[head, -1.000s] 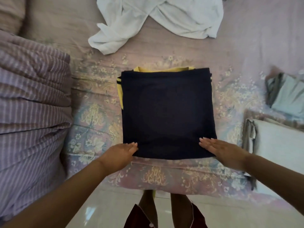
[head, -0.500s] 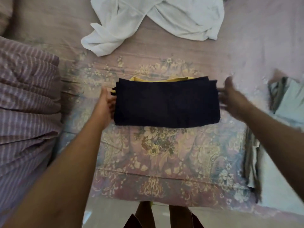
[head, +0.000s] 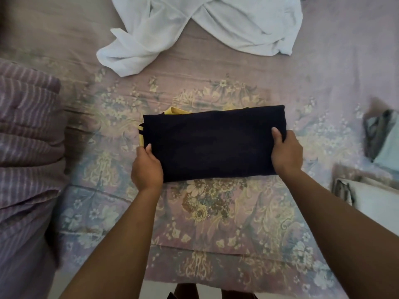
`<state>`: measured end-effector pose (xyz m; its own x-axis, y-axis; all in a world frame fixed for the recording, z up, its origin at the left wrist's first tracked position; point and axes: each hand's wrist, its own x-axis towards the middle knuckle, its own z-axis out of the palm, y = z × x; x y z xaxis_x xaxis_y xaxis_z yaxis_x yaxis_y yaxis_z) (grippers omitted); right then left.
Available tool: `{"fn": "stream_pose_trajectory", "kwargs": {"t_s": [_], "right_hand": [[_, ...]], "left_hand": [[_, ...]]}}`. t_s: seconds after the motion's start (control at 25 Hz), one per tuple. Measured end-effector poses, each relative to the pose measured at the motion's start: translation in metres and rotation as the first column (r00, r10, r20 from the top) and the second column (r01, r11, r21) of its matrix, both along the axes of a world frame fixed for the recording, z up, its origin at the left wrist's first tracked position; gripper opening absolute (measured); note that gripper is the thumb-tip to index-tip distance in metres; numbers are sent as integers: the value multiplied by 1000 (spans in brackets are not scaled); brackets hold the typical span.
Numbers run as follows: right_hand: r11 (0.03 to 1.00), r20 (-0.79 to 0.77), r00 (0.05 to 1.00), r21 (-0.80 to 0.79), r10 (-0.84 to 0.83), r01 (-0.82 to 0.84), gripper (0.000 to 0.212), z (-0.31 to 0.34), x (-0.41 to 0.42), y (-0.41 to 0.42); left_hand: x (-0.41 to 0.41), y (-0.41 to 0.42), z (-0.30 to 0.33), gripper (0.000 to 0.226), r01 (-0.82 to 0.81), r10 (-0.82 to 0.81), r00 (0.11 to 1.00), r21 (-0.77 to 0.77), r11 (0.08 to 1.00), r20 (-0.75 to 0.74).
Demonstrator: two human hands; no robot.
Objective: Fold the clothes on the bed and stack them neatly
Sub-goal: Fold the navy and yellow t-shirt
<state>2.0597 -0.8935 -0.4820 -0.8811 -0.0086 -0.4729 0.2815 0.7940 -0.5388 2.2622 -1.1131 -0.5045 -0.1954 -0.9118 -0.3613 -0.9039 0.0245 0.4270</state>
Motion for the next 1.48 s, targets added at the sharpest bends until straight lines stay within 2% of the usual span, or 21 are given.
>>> {"fn": "stream_pose_trajectory", "kwargs": {"t_s": [0.16,0.24,0.28,0.32,0.36,0.44,0.48,0.52,0.6,0.72,0.84,0.92,1.0,1.04,1.12,1.2,1.24,1.28,1.36,1.44,1.48], "right_hand": [[978,-16,999,204,50,-46,52,-1,-1,-2],[912,-137,972,391,189,-122,49,0,-1,-5],[892,-240,928,421,285,-165,51,2,2,-11],[881,-345,849,402,400,-251,55,3,8,-22],[832,-404,743,406,534,-378,58,2,16,-33],[674,-318,599,438,735,-594,63,-9,25,-48],[628,-221,601,439,768,-642,67,-17,26,-50],[616,-138,629,443,765,-652,69,-28,23,-47],[617,-64,667,452,743,-644,72,-44,16,-37],[597,-19,661,450,751,-665,72,-48,10,-36],[583,-20,650,465,759,-666,73,-35,13,-44],[597,-153,605,468,781,-652,73,-26,34,-49],[535,-245,481,496,842,-684,70,-23,73,-53],[507,-258,439,514,860,-691,67,-23,95,-53],[505,-221,464,528,858,-683,63,-26,118,-51],[548,-170,543,494,823,-675,62,-29,117,-53],[557,-159,558,486,814,-674,63,-26,117,-54],[550,-165,546,483,821,-681,64,-22,120,-52],[492,-159,478,469,864,-734,66,-10,132,-44],[436,-102,430,356,897,-826,66,0,140,-34],[476,-102,465,236,879,-847,64,6,141,-29]], "left_hand": [[-2,1,0,43,23,-19,995,-43,999,97],[-10,0,6,35,83,-58,985,-154,985,162],[-16,2,8,35,154,-116,981,-259,954,156],[-26,5,10,42,274,-241,961,-357,893,134],[-38,11,10,50,438,-423,896,-425,792,135],[-59,25,2,62,737,-709,660,-400,546,250],[-65,29,-5,65,809,-763,578,-325,489,290],[-67,30,-15,67,833,-782,549,-265,485,294],[-62,27,-31,68,815,-770,579,-215,538,269],[-63,22,-40,68,817,-778,575,-221,532,253],[-63,16,-27,72,827,-804,561,-139,544,194],[-35,9,-17,76,891,-880,446,-170,421,162],[1,-3,-10,73,913,-910,373,-248,325,182],[14,-8,-7,70,897,-886,426,-212,387,185],[19,-13,-2,72,735,-722,674,-42,677,156],[6,-12,6,79,454,-457,889,63,889,32],[-3,-14,12,78,280,-273,959,111,953,-80],[-10,-18,19,74,95,-62,982,185,978,-177],[-19,-31,35,62,-186,297,932,431,883,-207],[-26,-43,55,44,-184,354,925,655,733,-136],[-32,-45,67,39,-116,302,942,700,704,-147]]}}
